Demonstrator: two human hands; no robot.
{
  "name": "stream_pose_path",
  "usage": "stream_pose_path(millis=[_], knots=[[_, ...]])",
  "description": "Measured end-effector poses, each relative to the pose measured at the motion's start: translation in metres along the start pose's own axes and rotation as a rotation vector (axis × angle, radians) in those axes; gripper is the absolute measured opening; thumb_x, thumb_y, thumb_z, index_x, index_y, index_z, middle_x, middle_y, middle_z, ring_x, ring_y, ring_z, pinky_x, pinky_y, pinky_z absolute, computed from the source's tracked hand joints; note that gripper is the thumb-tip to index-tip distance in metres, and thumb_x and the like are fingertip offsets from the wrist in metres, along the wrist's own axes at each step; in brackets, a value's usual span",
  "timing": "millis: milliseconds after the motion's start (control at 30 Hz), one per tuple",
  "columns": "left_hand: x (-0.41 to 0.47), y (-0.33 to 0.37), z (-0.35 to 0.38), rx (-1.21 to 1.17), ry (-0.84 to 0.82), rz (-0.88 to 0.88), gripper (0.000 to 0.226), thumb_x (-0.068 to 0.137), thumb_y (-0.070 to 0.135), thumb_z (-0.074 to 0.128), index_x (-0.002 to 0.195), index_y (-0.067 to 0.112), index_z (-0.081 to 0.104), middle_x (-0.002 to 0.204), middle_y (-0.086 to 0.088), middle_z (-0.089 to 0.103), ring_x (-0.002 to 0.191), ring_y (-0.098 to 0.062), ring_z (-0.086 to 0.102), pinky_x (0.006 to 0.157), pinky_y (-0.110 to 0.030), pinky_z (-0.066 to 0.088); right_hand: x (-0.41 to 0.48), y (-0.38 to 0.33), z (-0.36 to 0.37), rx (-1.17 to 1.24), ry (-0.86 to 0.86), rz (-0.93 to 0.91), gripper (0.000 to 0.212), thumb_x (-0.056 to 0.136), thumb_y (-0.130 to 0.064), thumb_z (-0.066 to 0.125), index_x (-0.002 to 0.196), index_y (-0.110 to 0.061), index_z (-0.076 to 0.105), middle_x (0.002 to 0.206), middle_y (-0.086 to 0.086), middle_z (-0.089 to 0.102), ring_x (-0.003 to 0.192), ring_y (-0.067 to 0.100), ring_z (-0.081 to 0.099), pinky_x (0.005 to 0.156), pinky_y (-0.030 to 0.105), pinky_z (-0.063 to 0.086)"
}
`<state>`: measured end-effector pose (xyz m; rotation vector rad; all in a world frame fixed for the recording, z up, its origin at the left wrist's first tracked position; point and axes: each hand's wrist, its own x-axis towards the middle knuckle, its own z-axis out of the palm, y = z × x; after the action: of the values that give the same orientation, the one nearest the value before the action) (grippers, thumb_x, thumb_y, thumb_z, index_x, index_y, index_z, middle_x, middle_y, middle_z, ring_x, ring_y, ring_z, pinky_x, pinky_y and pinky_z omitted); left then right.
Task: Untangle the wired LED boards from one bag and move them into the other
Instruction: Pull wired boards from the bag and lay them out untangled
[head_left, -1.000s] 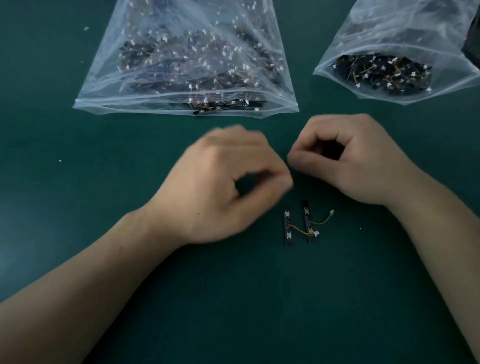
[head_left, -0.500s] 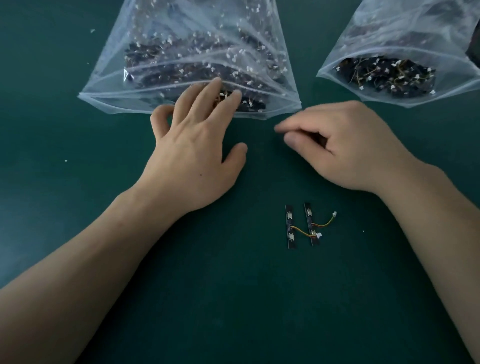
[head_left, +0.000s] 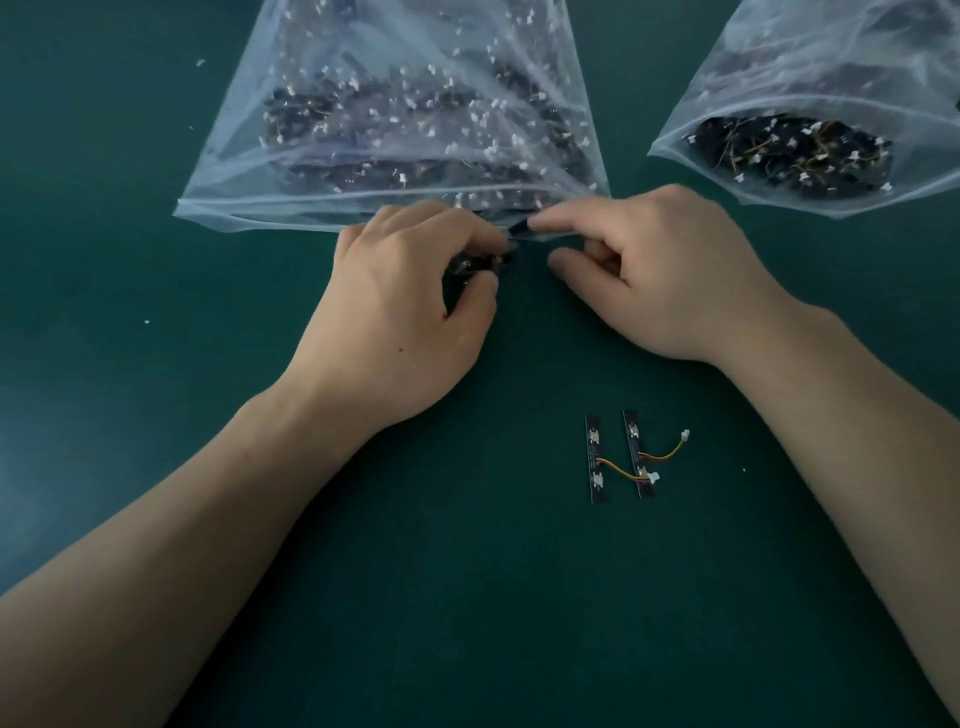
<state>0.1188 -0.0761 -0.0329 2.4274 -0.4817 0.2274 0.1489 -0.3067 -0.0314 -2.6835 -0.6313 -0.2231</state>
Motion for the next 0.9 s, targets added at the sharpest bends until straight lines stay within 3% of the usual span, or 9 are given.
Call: stream_pose_path(millis=[100,167,267,333,433,633,733,800,900], knots=[[0.000,-0.001,0.000,-0.029,0.031,-0.006,0.027,0.096,0.021,0.061,0.120,0.027,0.073,0.117,0.017,0.065,0.115,-0.014,0.059,0.106,-0.050,0.046,0.002,-0.002,0.002,-0.055,-0.010,0.037,0.055,0.101,-0.039,0.053,0.154,-0.029,0.045,0.058,-0.008,0.051,0.060,0.020,0.050,0.058,0.035,0.038],[-0.001,-0.003,0.000,0.005,0.067,-0.033,0.030,0.095,0.025,0.060,0.123,0.028,0.072,0.122,0.015,0.066,0.120,-0.017,0.058,0.110,-0.047,0.041,0.002,-0.001,0.004,-0.064,-0.019,0.045,0.053,0.101,-0.040,0.052,0.153,-0.030,0.048,0.058,-0.009,0.051,0.060,0.020,0.051,0.058,0.034,0.036],[-0.004,-0.004,0.001,0.109,0.070,-0.079,0.032,0.097,0.032,0.064,0.128,0.033,0.070,0.126,0.016,0.064,0.123,-0.017,0.051,0.102,-0.030,0.022,0.001,0.000,0.004,0.033,-0.002,0.041,0.033,0.100,-0.037,0.056,0.130,-0.035,0.068,0.056,-0.010,0.051,0.058,0.008,0.049,0.059,0.031,0.033],[-0.006,-0.003,0.003,0.150,0.042,-0.070,0.032,0.098,0.032,0.065,0.129,0.035,0.070,0.123,0.015,0.062,0.120,-0.018,0.048,0.096,-0.029,0.018,-0.002,0.001,0.003,0.122,0.011,0.039,0.015,0.097,-0.034,0.062,0.109,-0.033,0.072,0.059,-0.009,0.055,0.061,0.006,0.055,0.060,0.034,0.042],[-0.005,-0.003,0.004,0.130,0.029,-0.049,0.026,0.098,0.025,0.066,0.121,0.034,0.073,0.114,0.016,0.062,0.111,-0.018,0.048,0.095,-0.031,0.022,-0.004,0.000,0.001,0.206,0.016,0.032,0.005,0.094,-0.032,0.068,0.096,-0.029,0.071,0.066,-0.006,0.062,0.064,0.011,0.059,0.064,0.038,0.051],[-0.001,-0.006,0.002,-0.030,0.022,-0.084,0.024,0.095,0.021,0.066,0.116,0.032,0.070,0.090,0.021,0.064,0.087,-0.008,0.053,0.093,-0.043,0.049,-0.009,-0.001,-0.001,0.320,0.026,-0.057,0.004,0.090,-0.021,0.070,0.087,-0.020,0.069,0.052,-0.007,0.045,0.052,0.018,0.044,0.057,0.021,0.036],[-0.003,-0.005,0.003,-0.070,0.041,-0.097,0.017,0.093,0.028,0.064,0.107,0.034,0.072,0.076,0.016,0.064,0.073,-0.003,0.054,0.084,-0.037,0.045,-0.008,0.000,-0.004,0.323,0.035,-0.100,0.003,0.085,-0.017,0.074,0.082,-0.016,0.072,0.068,-0.008,0.051,0.062,0.010,0.048,0.062,0.022,0.038],[-0.004,-0.004,0.004,-0.075,0.060,-0.104,0.014,0.093,0.027,0.063,0.101,0.033,0.073,0.070,0.013,0.063,0.068,-0.006,0.055,0.081,-0.033,0.041,-0.007,0.001,-0.003,0.329,0.033,-0.118,0.004,0.084,-0.014,0.073,0.081,-0.014,0.071,0.086,-0.002,0.062,0.074,0.018,0.057,0.067,0.029,0.045],[-0.004,-0.004,0.005,-0.051,0.058,-0.105,0.014,0.092,0.024,0.065,0.100,0.033,0.073,0.072,0.014,0.063,0.068,-0.003,0.055,0.079,-0.032,0.040,-0.009,0.002,-0.001,0.406,0.030,-0.062,0.004,0.087,-0.015,0.068,0.083,-0.014,0.067,0.090,0.004,0.071,0.070,0.022,0.059,0.063,0.037,0.049]])
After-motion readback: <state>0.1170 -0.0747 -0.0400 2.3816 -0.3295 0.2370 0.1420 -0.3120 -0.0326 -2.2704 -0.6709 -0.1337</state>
